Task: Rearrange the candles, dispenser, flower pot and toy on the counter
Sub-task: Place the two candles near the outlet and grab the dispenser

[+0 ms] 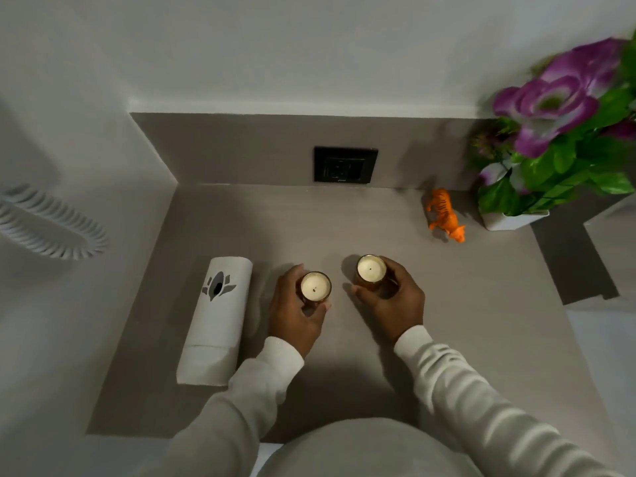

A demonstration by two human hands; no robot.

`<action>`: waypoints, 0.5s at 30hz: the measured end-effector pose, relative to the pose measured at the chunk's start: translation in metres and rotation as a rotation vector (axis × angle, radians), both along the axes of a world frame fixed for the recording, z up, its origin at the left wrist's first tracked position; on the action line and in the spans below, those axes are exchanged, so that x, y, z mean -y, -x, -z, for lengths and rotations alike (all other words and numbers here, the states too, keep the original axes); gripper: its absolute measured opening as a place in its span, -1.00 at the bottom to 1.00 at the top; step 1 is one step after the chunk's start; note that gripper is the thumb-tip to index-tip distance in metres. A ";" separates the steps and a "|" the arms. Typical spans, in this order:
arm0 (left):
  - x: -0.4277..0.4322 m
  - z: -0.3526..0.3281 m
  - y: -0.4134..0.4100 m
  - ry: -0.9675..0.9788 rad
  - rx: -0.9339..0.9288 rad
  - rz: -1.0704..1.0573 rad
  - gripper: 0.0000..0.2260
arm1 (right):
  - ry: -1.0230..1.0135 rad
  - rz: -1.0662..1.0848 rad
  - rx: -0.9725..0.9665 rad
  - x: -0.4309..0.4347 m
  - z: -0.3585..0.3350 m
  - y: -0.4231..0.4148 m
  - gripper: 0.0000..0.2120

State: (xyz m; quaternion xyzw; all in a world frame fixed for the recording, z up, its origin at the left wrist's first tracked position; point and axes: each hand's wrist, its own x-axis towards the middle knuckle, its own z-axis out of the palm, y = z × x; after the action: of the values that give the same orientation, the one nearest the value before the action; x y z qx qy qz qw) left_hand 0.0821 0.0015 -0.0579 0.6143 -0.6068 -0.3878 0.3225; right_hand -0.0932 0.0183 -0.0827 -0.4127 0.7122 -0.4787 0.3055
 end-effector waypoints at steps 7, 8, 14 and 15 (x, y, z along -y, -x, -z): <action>0.042 0.006 0.028 -0.026 -0.040 -0.225 -0.51 | 0.016 0.142 0.013 0.026 0.012 -0.003 -0.47; 0.058 0.004 0.035 -0.042 -0.063 -0.231 -0.51 | 0.015 0.148 0.010 0.039 0.011 0.000 -0.48; 0.143 0.000 0.068 0.003 -0.037 -0.238 -0.52 | 0.029 0.160 0.022 0.119 0.013 0.025 -0.46; 0.154 0.000 0.071 0.001 -0.032 -0.237 -0.53 | 0.037 0.165 0.015 0.129 0.013 0.027 -0.46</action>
State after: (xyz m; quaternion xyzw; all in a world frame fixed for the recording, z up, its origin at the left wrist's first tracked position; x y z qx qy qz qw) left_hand 0.0111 -0.1525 -0.0577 0.6755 -0.5247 -0.3564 0.3760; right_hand -0.1207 -0.1105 -0.0953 -0.3547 0.7326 -0.5182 0.2627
